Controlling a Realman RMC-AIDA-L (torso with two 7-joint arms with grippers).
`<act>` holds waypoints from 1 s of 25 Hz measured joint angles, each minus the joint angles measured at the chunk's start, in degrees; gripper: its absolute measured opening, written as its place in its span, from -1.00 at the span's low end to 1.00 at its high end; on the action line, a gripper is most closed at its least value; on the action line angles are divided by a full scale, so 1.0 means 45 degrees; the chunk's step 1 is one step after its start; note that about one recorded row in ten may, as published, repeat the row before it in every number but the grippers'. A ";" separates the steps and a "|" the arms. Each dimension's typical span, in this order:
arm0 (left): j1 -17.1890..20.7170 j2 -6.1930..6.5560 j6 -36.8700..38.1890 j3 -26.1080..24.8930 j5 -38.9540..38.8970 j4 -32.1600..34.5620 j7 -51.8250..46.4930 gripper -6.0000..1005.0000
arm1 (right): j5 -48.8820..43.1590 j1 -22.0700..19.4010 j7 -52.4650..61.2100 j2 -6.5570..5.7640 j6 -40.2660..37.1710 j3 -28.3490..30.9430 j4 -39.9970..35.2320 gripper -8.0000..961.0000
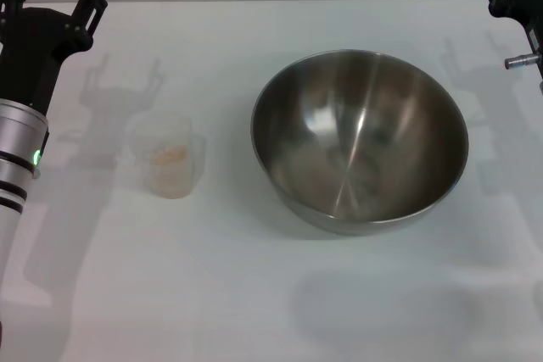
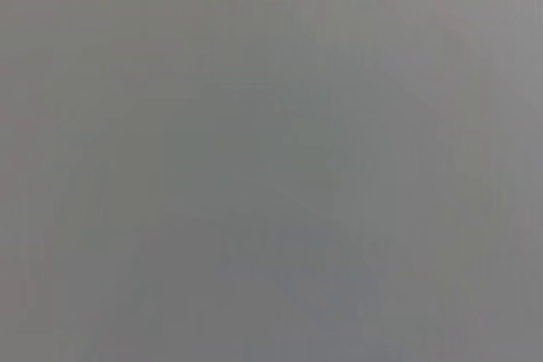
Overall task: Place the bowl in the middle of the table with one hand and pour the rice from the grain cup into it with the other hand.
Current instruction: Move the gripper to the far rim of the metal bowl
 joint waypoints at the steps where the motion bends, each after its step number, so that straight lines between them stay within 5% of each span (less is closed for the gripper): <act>1: -0.0001 0.0000 -0.0002 -0.0004 -0.0001 0.0008 0.0000 0.62 | 0.0000 -0.0020 0.0002 0.0000 0.0022 0.0000 -0.0038 0.37; 16: 0.0308 0.0018 0.0086 0.0083 0.0008 -0.0005 0.0010 0.62 | -0.0004 -0.0882 0.0037 0.0026 -0.0456 -0.0078 -0.1726 0.37; 25: 0.0523 0.0021 0.0135 0.0091 0.0078 -0.0028 0.0000 0.62 | -0.1506 -0.2901 -0.0257 -0.0350 -0.6948 0.1516 -0.7309 0.37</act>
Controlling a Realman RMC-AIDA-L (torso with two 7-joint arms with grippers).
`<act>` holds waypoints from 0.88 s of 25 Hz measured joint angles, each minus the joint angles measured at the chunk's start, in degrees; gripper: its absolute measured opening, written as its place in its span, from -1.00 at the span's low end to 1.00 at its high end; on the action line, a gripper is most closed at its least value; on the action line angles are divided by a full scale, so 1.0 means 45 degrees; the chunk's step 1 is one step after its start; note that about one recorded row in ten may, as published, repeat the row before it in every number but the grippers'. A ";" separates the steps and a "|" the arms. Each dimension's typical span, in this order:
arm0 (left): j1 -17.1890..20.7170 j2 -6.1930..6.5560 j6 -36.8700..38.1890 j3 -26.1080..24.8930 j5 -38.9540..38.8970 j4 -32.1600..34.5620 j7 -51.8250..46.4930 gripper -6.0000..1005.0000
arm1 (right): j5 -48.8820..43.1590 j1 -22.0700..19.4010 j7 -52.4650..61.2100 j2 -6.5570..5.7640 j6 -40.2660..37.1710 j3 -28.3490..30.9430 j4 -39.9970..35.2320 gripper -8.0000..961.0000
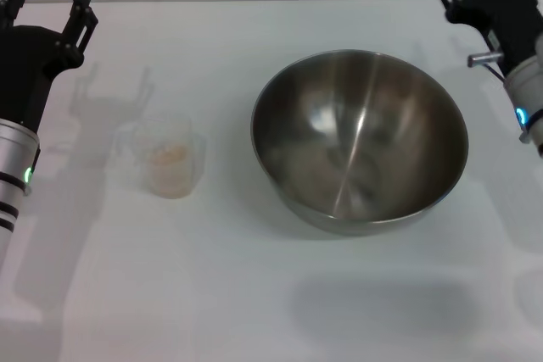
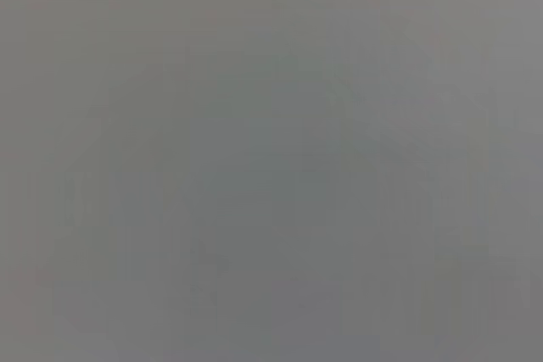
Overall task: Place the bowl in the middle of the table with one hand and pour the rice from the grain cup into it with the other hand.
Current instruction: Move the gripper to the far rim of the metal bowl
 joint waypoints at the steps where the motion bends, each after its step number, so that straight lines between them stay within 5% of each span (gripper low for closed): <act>1: 0.0016 -0.0001 0.0001 0.0000 0.0001 -0.0001 -0.0001 0.62 | -0.0544 -0.0477 -0.0009 0.0005 -0.1738 0.0534 -0.1208 0.37; 6: 0.0050 -0.0002 0.0001 0.0000 -0.0015 -0.0001 -0.0003 0.62 | -0.1357 -0.1811 -0.0014 0.0086 -0.7538 0.2036 -0.5452 0.37; 12: 0.0051 -0.0001 0.0006 -0.0024 -0.0048 -0.0001 -0.0003 0.62 | -0.1332 -0.1863 -0.0011 0.0236 -1.4845 0.4267 -0.8987 0.37; 17: 0.0046 -0.0001 0.0012 -0.0085 -0.0081 -0.0006 -0.0003 0.62 | -0.1300 0.0016 0.0025 0.0256 -2.1798 0.6946 -1.0395 0.36; 22: 0.0008 -0.0002 0.0025 -0.0101 -0.0081 -0.0004 -0.0002 0.62 | -0.0741 0.2365 -0.0297 0.0222 -2.6840 0.9487 -0.9616 0.36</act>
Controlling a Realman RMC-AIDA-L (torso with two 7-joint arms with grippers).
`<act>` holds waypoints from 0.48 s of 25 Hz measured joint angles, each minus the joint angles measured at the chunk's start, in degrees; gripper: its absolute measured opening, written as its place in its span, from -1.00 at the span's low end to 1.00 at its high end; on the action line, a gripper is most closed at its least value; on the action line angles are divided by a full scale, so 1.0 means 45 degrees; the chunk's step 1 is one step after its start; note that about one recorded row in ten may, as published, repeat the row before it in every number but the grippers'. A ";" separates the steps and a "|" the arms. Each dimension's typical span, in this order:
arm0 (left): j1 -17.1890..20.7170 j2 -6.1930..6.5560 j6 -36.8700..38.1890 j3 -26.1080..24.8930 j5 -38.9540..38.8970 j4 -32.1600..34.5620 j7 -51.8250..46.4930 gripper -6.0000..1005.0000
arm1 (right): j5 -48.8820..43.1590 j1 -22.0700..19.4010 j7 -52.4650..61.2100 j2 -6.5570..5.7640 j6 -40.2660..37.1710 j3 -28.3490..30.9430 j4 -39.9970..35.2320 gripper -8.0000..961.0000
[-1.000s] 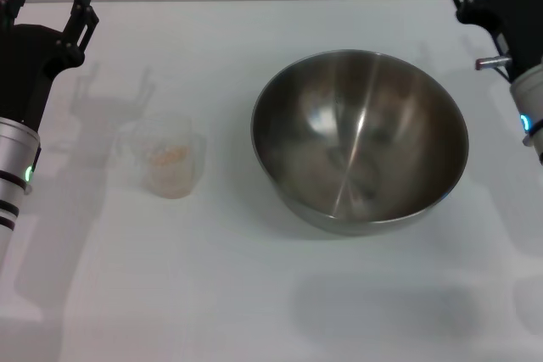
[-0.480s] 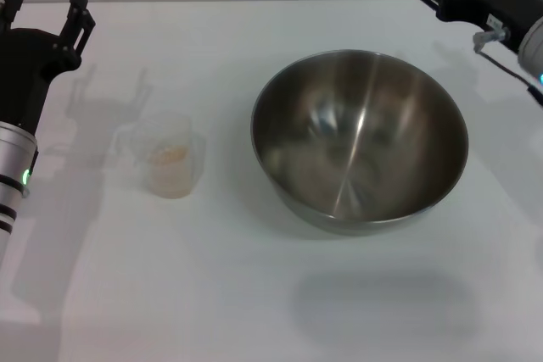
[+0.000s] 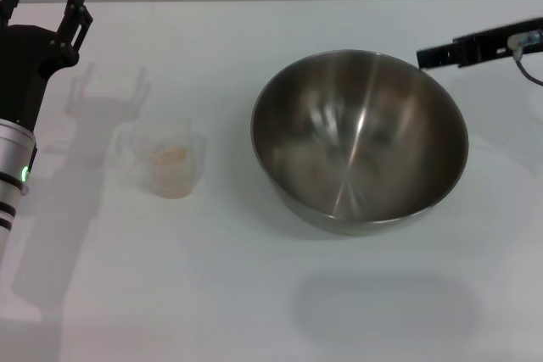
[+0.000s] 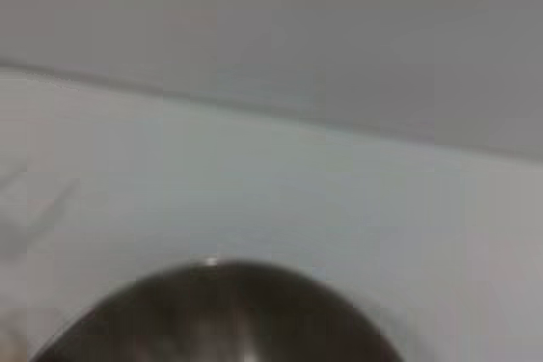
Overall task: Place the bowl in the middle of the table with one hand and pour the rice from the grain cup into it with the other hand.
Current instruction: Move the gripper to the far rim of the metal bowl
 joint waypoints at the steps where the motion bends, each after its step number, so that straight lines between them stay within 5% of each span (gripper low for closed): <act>1: -0.0003 0.0000 0.0006 0.0001 -0.0002 0.0000 -0.0001 0.62 | 0.0033 0.0362 -0.0119 -0.0012 -0.0566 0.0387 0.0194 0.36; 6: 0.0001 0.0002 0.0038 -0.0010 0.0002 0.0000 -0.0001 0.62 | -0.0119 0.1691 -0.0496 -0.0178 -0.2540 0.1899 0.1324 0.36; 12: 0.0022 0.0015 0.0098 -0.0017 0.0002 0.0000 -0.0001 0.62 | -0.1063 0.2349 -0.0504 -0.0397 -0.2898 0.2188 0.2340 0.36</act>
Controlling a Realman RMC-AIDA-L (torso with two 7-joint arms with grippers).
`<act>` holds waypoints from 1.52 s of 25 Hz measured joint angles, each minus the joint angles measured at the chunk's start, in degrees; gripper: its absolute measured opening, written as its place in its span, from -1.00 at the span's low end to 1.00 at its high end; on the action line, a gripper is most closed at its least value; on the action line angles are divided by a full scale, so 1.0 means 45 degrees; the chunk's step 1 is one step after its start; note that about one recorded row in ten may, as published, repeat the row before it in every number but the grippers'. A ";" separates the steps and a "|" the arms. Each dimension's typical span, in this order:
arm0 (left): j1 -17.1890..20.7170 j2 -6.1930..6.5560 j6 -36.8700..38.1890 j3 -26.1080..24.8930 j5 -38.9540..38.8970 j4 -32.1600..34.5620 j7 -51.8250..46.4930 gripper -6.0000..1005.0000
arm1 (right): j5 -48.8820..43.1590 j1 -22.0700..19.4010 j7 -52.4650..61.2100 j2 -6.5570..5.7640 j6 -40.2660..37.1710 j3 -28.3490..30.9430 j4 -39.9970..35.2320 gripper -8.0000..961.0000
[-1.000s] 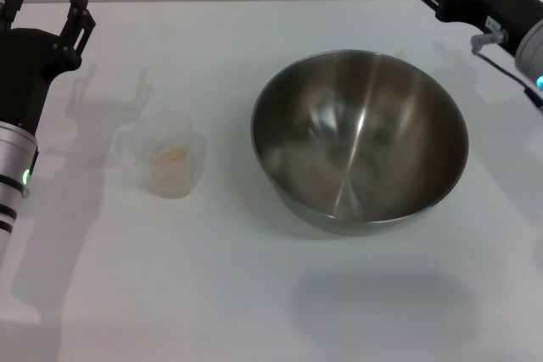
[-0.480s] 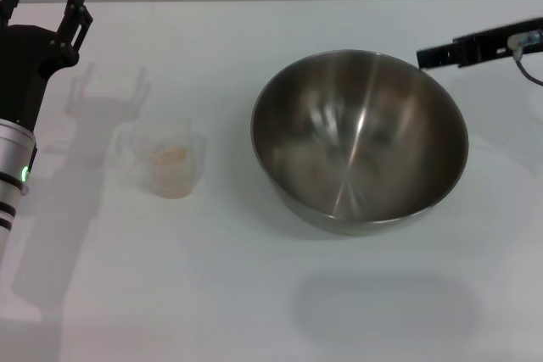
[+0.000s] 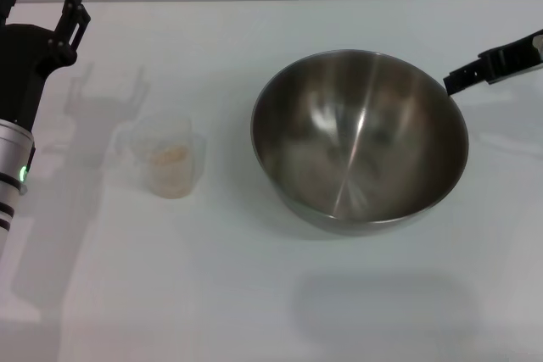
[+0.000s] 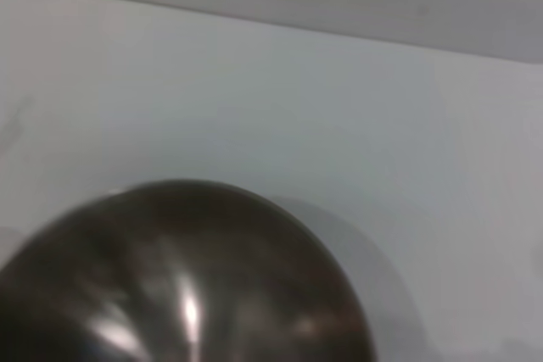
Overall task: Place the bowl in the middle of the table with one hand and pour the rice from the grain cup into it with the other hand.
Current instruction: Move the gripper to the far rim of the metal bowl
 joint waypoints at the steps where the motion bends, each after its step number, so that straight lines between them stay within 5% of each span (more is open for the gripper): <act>1: 0.0001 0.0002 0.0035 0.0000 0.0000 0.0000 0.0000 0.62 | -0.0096 0.0076 -0.0022 -0.0017 0.0011 0.0006 0.0176 0.36; 19: -0.0074 0.0012 0.0204 0.0000 0.0001 0.0091 0.0000 0.62 | -0.0170 0.0429 -0.0914 0.0201 0.1374 -0.0080 0.2625 0.36; 30: 0.0086 0.0000 0.0205 0.0089 0.0001 0.0008 0.0001 0.62 | -0.0245 0.0209 -0.1517 0.0410 0.1770 -0.0046 0.3012 -0.03; 38: 0.0115 -0.0015 0.0204 0.0113 0.0053 -0.0001 0.0000 0.62 | -0.0249 0.0011 -0.1659 0.0426 0.1875 -0.0070 0.2944 -0.75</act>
